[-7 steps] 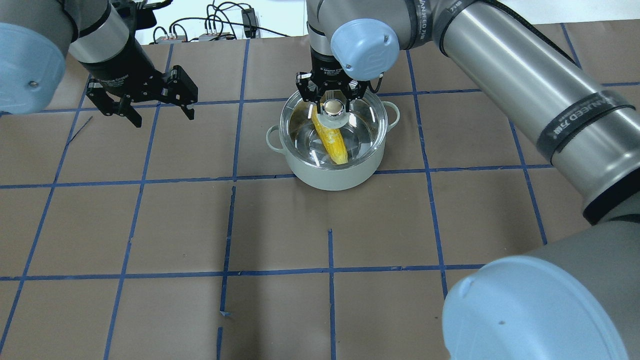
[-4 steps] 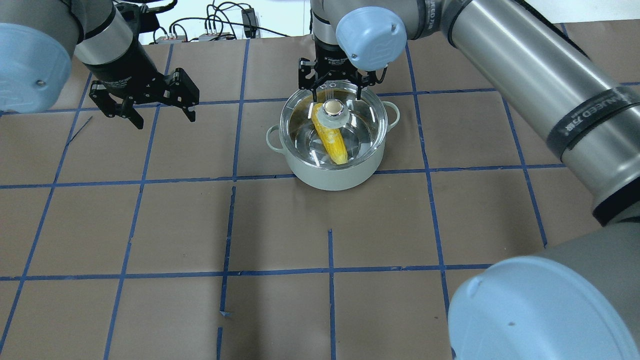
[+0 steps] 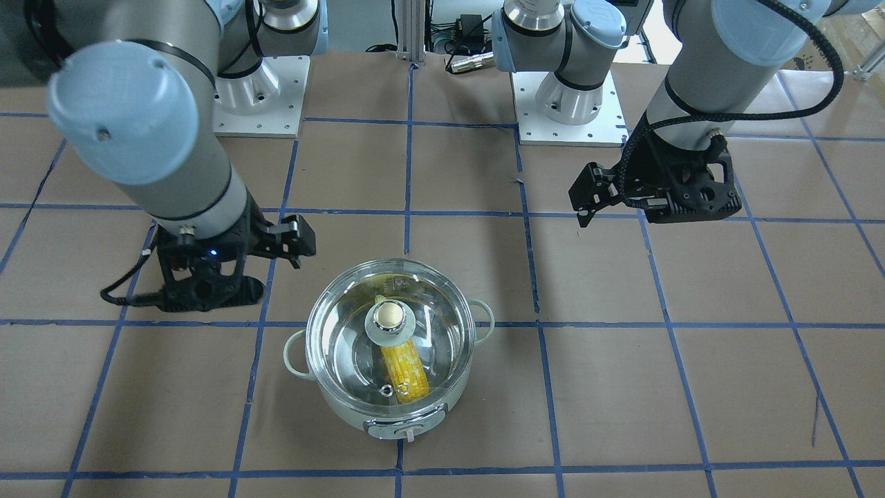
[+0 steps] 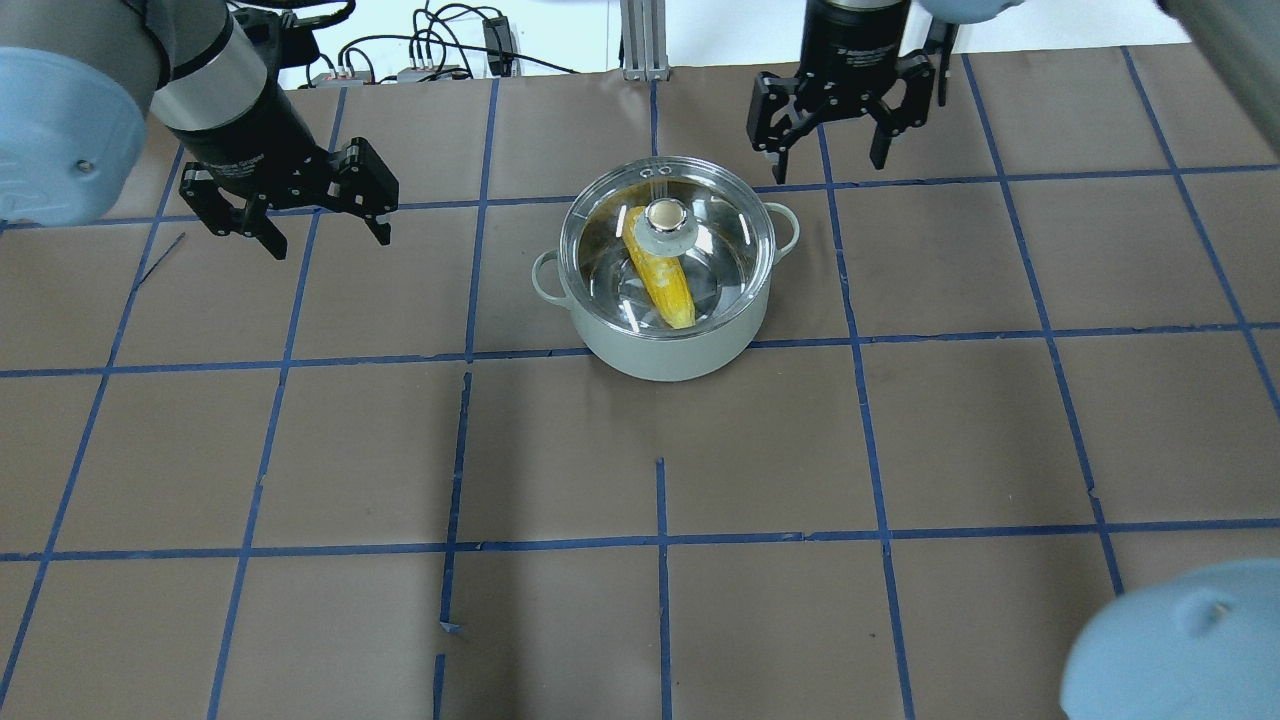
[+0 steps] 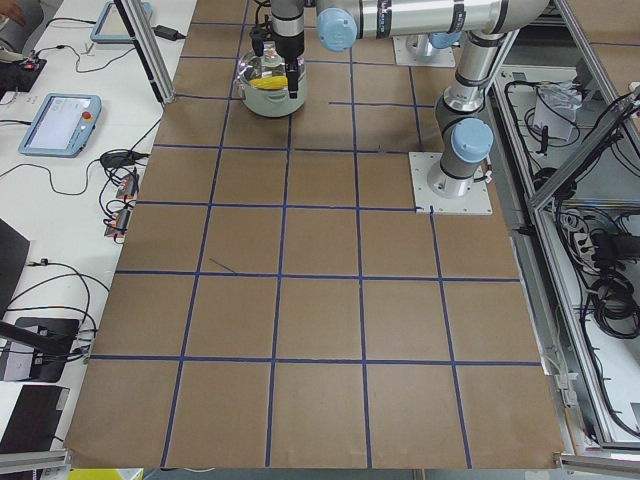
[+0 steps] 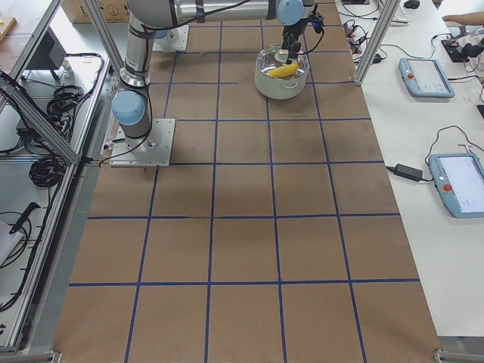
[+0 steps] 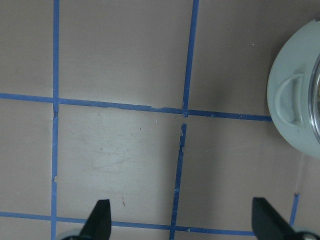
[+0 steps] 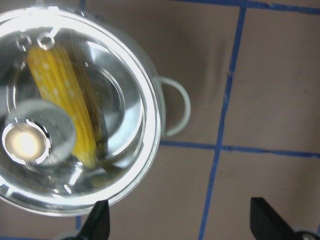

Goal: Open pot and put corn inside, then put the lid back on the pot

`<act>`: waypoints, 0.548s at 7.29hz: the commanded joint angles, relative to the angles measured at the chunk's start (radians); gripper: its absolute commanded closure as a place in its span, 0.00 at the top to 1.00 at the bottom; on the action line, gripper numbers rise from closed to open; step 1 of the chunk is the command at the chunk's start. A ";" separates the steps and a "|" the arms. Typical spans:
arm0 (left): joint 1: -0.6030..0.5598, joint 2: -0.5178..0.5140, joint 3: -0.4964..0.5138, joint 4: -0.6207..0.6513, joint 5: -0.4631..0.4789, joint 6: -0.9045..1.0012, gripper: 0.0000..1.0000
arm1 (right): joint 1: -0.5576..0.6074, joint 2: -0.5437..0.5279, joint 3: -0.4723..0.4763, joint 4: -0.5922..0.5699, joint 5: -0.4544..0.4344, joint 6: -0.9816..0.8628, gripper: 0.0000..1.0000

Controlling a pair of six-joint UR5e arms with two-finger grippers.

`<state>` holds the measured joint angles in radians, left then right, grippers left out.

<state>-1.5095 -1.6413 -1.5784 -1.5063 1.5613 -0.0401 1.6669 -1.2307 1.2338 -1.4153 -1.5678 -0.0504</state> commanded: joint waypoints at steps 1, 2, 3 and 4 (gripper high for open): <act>0.000 0.000 0.001 0.000 0.000 0.000 1.00 | -0.115 -0.209 0.187 0.009 0.003 -0.144 0.99; 0.000 0.000 0.001 0.000 0.000 0.000 1.00 | -0.143 -0.302 0.264 0.004 0.015 -0.158 1.00; 0.000 0.000 0.000 0.000 0.000 0.000 1.00 | -0.139 -0.331 0.297 -0.029 0.012 -0.063 1.00; 0.002 0.001 0.000 0.000 0.000 0.000 1.00 | -0.135 -0.322 0.308 -0.071 0.009 -0.037 1.00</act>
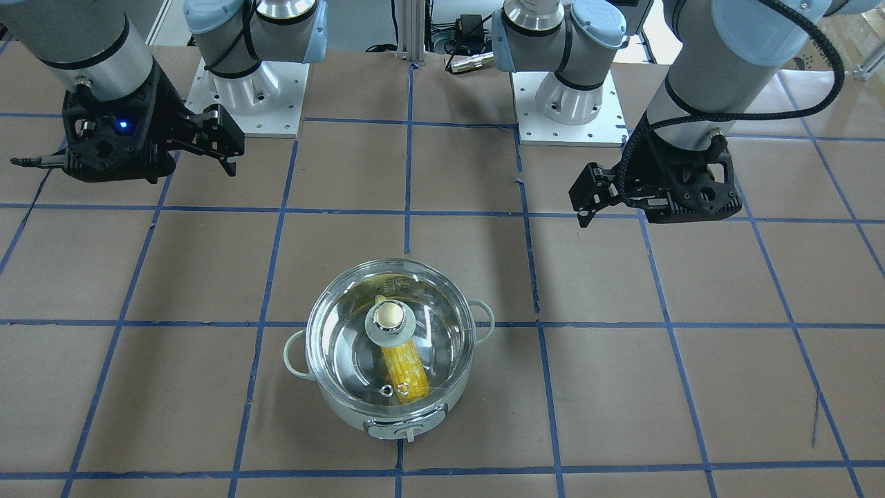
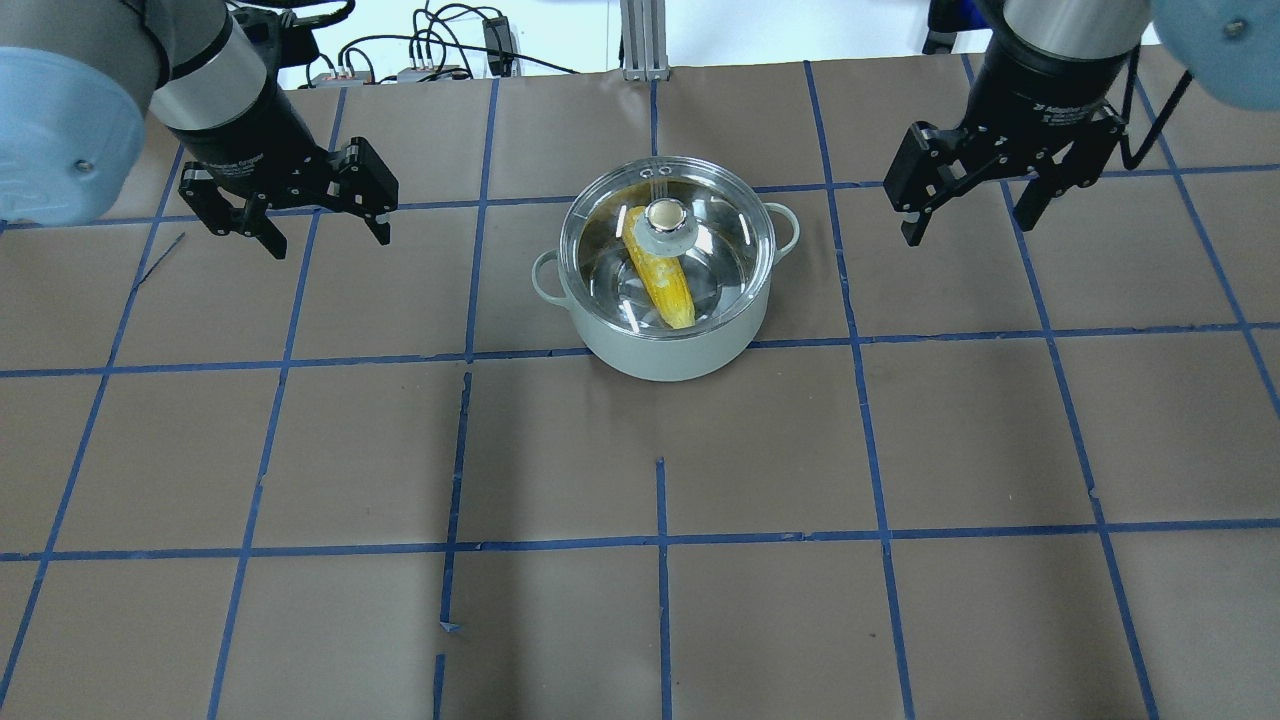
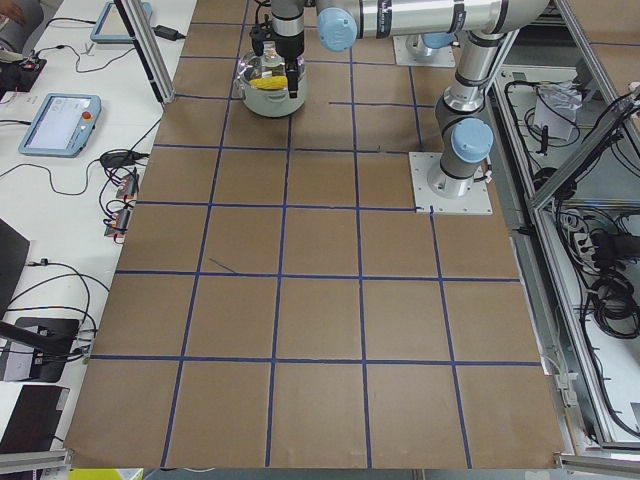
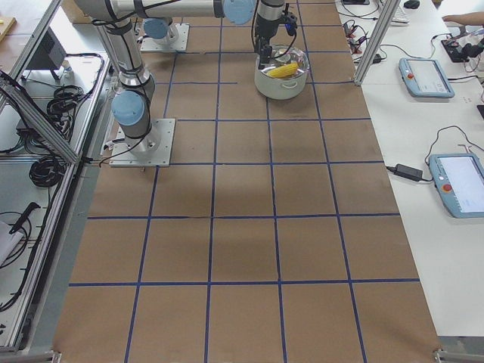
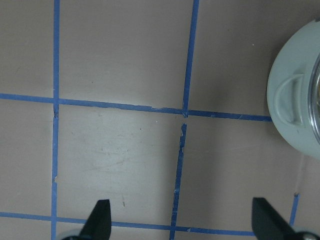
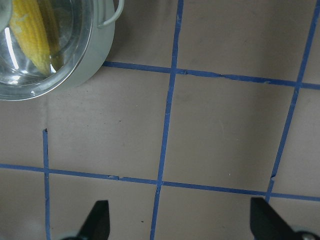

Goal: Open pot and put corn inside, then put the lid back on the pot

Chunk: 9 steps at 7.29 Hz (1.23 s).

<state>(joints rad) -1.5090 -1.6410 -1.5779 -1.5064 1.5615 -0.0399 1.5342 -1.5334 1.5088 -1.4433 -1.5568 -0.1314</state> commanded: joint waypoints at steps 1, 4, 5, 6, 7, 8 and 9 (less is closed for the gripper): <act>0.001 0.001 -0.001 0.000 0.000 0.000 1.00 | 0.020 -0.013 0.040 -0.133 -0.005 0.059 1.00; 0.001 0.001 -0.001 0.000 -0.001 0.000 1.00 | 0.095 0.074 -0.059 -0.128 -0.069 0.196 1.00; 0.001 0.001 -0.002 0.000 0.000 0.000 1.00 | 0.095 0.097 -0.088 -0.086 -0.071 0.194 0.99; 0.001 0.001 -0.002 0.000 -0.001 0.000 1.00 | 0.093 0.099 -0.081 -0.085 -0.074 0.184 0.99; 0.001 0.001 -0.002 0.000 0.000 0.000 1.00 | 0.081 0.101 -0.084 -0.081 -0.071 0.168 1.00; 0.001 0.001 -0.002 0.000 -0.001 0.002 1.00 | 0.081 0.099 -0.085 -0.072 -0.068 0.145 1.00; 0.001 0.001 -0.002 0.000 -0.001 0.002 1.00 | 0.081 0.096 -0.081 -0.065 -0.065 0.144 0.99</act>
